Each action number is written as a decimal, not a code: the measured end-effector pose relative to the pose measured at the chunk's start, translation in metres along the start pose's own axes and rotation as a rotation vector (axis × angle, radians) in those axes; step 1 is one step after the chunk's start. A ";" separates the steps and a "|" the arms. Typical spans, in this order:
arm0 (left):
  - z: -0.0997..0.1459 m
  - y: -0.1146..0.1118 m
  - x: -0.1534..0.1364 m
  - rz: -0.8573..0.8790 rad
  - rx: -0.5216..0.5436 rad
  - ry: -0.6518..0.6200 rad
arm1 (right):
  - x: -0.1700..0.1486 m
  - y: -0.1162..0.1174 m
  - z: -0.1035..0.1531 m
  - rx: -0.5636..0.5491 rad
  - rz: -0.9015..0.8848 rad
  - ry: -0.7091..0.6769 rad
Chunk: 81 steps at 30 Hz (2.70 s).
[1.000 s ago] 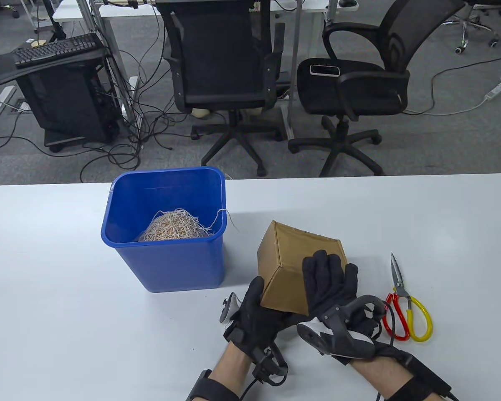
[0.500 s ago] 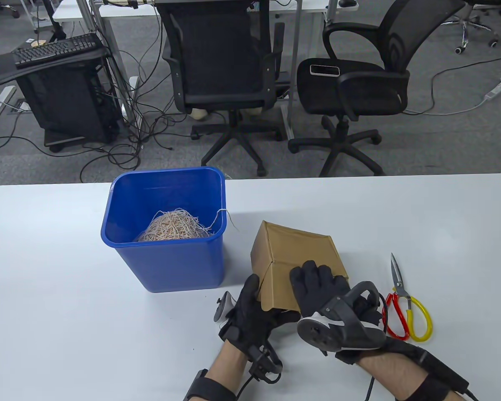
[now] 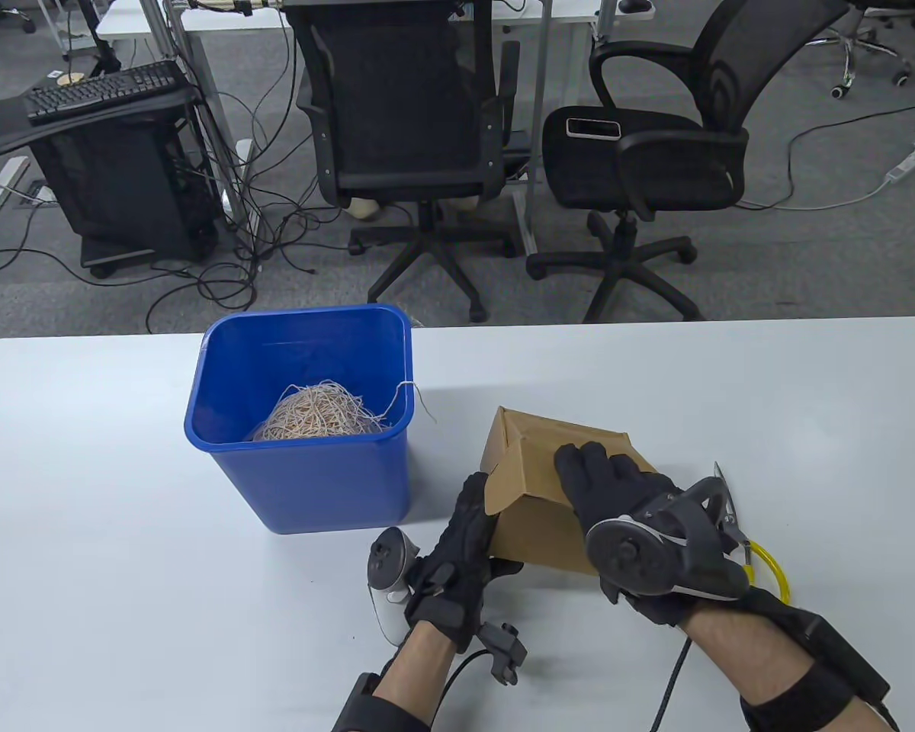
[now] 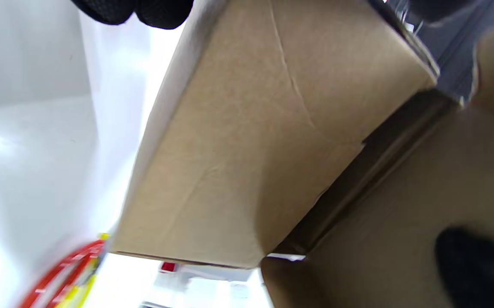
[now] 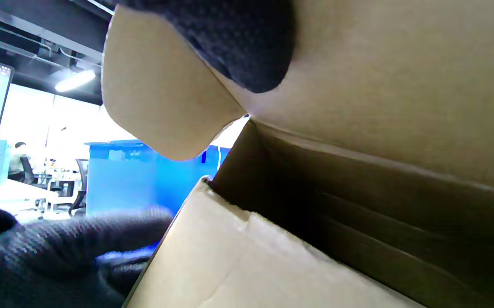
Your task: Cut the packaging cotton rope with scissors
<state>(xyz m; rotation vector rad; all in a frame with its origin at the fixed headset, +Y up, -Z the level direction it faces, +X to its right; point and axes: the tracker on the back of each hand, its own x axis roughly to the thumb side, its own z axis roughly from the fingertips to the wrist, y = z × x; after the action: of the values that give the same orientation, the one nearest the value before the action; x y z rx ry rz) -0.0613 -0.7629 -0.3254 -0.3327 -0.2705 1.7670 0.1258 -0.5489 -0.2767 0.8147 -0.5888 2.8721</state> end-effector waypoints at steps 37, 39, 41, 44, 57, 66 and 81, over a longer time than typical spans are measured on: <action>0.004 0.018 0.010 -0.332 0.220 0.086 | -0.024 -0.020 -0.037 -0.043 0.041 0.026; 0.005 0.027 0.010 -0.315 0.243 0.086 | -0.047 -0.026 -0.054 -0.066 0.032 0.098; 0.005 0.031 0.011 -0.322 0.238 0.089 | -0.065 -0.029 -0.064 -0.077 0.077 0.171; 0.003 0.033 0.009 -0.305 0.224 0.092 | -0.102 -0.036 -0.079 -0.196 0.266 0.334; -0.002 0.023 0.016 -0.207 0.158 -0.014 | -0.119 -0.003 -0.034 -0.105 0.062 0.232; 0.001 0.039 0.008 -0.153 0.158 -0.056 | -0.031 0.063 -0.008 0.254 0.098 -0.116; 0.003 0.019 0.034 -0.317 0.156 -0.206 | -0.013 0.134 -0.028 0.716 0.229 -0.065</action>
<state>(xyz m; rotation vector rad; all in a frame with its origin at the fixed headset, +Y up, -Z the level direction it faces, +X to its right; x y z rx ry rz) -0.0868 -0.7334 -0.3321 0.0069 -0.3116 1.4972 0.0963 -0.6612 -0.3508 0.9612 0.4149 3.2991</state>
